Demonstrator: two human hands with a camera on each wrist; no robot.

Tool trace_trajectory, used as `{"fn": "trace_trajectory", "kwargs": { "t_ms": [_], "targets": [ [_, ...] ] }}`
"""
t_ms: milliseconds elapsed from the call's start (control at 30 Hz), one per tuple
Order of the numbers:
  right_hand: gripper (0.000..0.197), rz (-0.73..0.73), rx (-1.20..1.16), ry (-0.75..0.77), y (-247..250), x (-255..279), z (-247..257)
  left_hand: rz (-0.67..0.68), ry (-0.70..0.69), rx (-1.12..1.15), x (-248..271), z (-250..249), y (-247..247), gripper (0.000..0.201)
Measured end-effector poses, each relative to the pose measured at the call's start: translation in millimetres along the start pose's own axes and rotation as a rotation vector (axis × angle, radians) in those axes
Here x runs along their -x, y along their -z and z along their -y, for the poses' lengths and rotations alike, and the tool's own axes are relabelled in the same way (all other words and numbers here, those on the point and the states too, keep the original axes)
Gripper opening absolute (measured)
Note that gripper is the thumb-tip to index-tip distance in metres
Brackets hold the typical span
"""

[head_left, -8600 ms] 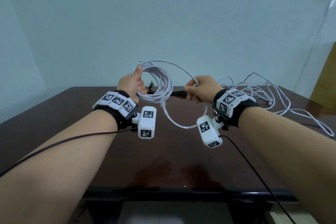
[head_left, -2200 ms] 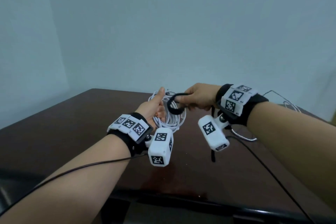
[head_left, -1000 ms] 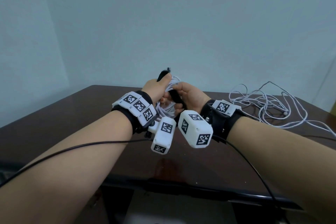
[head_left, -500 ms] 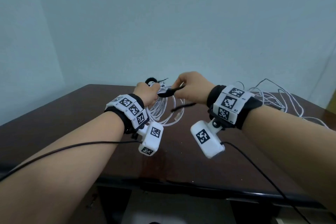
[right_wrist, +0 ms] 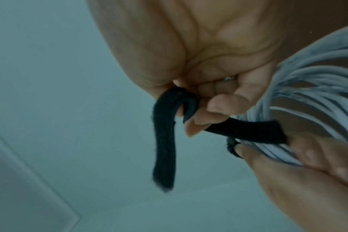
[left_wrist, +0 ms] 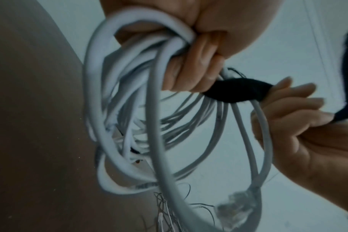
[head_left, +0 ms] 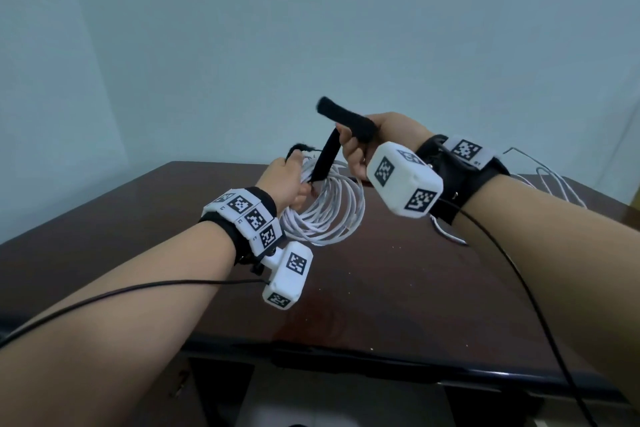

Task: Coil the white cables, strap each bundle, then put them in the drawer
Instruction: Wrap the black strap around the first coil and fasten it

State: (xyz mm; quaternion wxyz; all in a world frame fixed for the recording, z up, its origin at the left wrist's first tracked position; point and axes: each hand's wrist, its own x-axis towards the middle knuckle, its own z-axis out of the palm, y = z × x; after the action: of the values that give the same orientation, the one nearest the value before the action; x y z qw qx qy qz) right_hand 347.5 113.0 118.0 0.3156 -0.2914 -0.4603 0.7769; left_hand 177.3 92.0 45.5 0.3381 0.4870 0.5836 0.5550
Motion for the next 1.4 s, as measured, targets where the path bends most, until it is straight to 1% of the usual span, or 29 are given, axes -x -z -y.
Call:
{"fn": "trace_trajectory", "kwargs": {
  "t_ms": [67, 100, 167, 200, 233, 267, 300, 367, 400, 433, 467, 500, 533, 567, 633, 667, 700, 767, 800, 833, 900, 967, 1000, 1033, 1100, 1133, 1233, 1333, 1400],
  "targets": [
    [0.018, -0.032, -0.044, 0.018, 5, -6, 2, 0.062, -0.049, 0.048, 5, 0, -4, 0.032],
    [0.017, -0.024, -0.051, 0.025, 6, -8, 3, 0.09, -0.08, 0.067, 7, 0, -5, 0.032],
    [0.009, 0.023, -0.089, -0.002, 7, -12, 1, 0.163, -0.169, 0.071, 13, -3, -6, 0.037],
    [0.013, 0.017, -0.101, -0.008, 7, -14, 1, 0.207, -0.231, 0.045, 14, -4, -7, 0.035],
    [0.019, 0.039, -0.115, -0.02, 6, -14, -1, 0.221, -0.294, 0.001, 14, -4, -8, 0.03],
    [0.015, 0.043, -0.101, -0.012, 5, -14, -1, 0.199, -0.331, -0.048, 14, -5, -9, 0.026],
    [0.007, 0.017, -0.063, 0.026, 3, -13, 1, 0.169, -0.347, -0.094, 11, -4, -7, 0.028],
    [0.016, -0.017, -0.161, 0.016, 2, -8, 3, 0.125, -0.363, -0.181, 7, -1, -4, 0.044],
    [0.022, -0.002, -0.233, -0.004, 3, -7, 5, 0.116, -0.371, -0.217, 6, 0, -3, 0.047],
    [0.029, 0.025, -0.246, -0.016, 5, -8, 6, 0.107, -0.379, -0.24, 7, 1, -3, 0.047],
    [0.036, 0.027, -0.203, -0.022, 7, -10, 5, 0.105, -0.38, -0.249, 7, 2, -4, 0.047],
    [0.039, 0.009, -0.148, -0.027, 8, -13, 5, 0.113, -0.38, -0.241, 7, 3, -4, 0.048],
    [0.042, -0.004, -0.094, -0.037, 9, -17, 5, 0.127, -0.381, -0.223, 8, 3, -4, 0.053],
    [0.049, -0.041, -0.005, -0.048, 10, -20, 5, 0.137, -0.381, -0.21, 7, 4, -4, 0.061],
    [0.067, -0.117, 0.296, -0.026, 12, -22, 4, 0.127, -0.367, -0.189, 6, 4, -5, 0.072],
    [0.074, -0.128, 0.458, -0.001, 13, -24, 1, 0.122, -0.358, -0.159, 5, 4, -5, 0.071],
    [0.078, -0.122, 0.602, 0.028, 13, -22, -3, 0.122, -0.352, -0.104, 4, 3, -5, 0.062],
    [0.092, -0.12, 0.909, 0.125, 14, -22, -11, 0.125, -0.354, 0.016, 4, 0, -7, 0.037],
    [0.098, -0.109, 1.054, 0.173, 15, -23, -14, 0.121, -0.353, 0.053, 5, -2, -8, 0.031],
    [0.098, -0.082, 1.138, 0.21, 13, -21, -16, 0.113, -0.349, 0.075, 5, -3, -8, 0.031],
    [0.087, 0.036, 1.228, 0.26, 13, -17, -20, 0.079, -0.319, 0.117, 6, -3, -10, 0.03],
    [0.056, 0.146, 1.228, 0.282, 13, -17, -23, 0.063, -0.284, 0.174, 5, -3, -13, 0.025],
    [0.044, 0.124, 1.242, 0.299, 13, -17, -24, 0.055, -0.269, 0.194, 5, -3, -15, 0.023],
    [0.043, 0.06, 1.279, 0.331, 12, -17, -27, 0.044, -0.247, 0.212, 5, -4, -16, 0.022],
    [0.049, -0.071, 1.356, 0.406, 12, -19, -31, 0.039, -0.197, 0.243, 6, -5, -18, 0.021],
    [0.052, -0.095, 1.363, 0.42, 13, -19, -33, 0.051, -0.175, 0.249, 7, -5, -18, 0.021],
    [0.057, -0.109, 1.334, 0.412, 18, -20, -37, 0.112, -0.136, 0.235, 10, -7, -17, 0.02],
    [0.052, -0.096, 1.313, 0.414, 21, -22, -39, 0.177, -0.1, 0.207, 14, -11, -16, 0.021],
    [0.047, -0.103, 1.336, 0.408, 21, -22, -41, 0.179, -0.089, 0.185, 15, -12, -14, 0.024]
  ]
}}
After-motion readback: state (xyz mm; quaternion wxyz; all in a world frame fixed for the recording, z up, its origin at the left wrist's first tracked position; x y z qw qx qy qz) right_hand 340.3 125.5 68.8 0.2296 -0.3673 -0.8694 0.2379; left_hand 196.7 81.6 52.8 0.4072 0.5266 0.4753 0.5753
